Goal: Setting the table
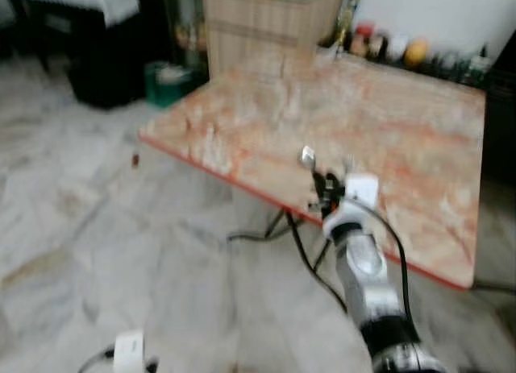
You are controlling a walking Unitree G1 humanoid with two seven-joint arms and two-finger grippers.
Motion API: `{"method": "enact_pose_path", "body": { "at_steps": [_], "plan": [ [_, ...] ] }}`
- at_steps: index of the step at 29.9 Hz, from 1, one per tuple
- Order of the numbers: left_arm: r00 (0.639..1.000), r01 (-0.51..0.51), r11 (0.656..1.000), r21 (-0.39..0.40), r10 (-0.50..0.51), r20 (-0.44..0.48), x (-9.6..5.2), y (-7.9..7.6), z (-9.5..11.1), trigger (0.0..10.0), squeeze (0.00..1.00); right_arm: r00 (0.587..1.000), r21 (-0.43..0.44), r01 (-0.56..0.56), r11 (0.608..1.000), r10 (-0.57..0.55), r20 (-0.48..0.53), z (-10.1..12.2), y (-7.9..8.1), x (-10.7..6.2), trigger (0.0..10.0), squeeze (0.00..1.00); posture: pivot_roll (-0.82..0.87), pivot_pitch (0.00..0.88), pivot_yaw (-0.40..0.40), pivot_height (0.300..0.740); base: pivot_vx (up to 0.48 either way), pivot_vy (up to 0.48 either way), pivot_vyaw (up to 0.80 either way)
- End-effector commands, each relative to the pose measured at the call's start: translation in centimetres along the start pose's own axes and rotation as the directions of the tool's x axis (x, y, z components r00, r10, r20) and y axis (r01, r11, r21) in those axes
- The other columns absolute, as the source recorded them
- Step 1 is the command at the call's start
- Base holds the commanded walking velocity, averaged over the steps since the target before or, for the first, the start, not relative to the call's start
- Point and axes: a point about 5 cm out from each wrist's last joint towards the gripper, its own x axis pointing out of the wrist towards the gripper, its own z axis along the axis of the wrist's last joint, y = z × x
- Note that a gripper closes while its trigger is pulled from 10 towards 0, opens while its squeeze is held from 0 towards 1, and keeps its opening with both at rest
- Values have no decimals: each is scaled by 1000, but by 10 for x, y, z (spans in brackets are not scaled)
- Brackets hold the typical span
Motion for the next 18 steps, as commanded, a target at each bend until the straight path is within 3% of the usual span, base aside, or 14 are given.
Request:
{"method": "enact_pose_path", "body": {
  "at_steps": [1,18],
  "plan": [
    [999,18,1000,-1,-18,-27,-1,-7,-7,10000,0,999,2,40,999,-40,-10,-1,-12,-2,10000,0,30,13,-3,740,259,0,0],
    [999,19,1000,2,-19,-30,-1,-6,-8,10000,0,999,-37,44,998,-45,-26,0,-19,-1,10000,0,25,15,-2,740,257,0,0]
  ]
}}
